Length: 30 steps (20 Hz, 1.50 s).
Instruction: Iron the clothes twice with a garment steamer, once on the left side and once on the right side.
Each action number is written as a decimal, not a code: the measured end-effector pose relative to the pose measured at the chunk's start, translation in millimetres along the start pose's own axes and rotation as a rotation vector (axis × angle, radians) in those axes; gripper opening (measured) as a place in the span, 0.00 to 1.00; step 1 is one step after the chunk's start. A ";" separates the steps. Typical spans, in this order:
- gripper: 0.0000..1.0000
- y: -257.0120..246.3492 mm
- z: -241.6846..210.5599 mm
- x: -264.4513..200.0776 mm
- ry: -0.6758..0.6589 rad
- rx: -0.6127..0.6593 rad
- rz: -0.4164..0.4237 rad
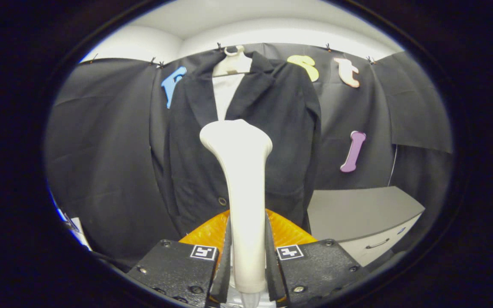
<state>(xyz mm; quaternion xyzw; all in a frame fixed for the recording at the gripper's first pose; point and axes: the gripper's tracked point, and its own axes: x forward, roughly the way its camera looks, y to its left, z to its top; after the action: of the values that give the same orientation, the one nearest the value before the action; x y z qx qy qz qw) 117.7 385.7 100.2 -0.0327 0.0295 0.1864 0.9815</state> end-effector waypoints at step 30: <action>0.38 153.5 99.8 95.5 -0.116 -0.073 -0.012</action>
<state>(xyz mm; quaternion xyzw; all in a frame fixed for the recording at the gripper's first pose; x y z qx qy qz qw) 154.4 570.5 184.7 -0.0578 -0.0346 0.1830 0.9808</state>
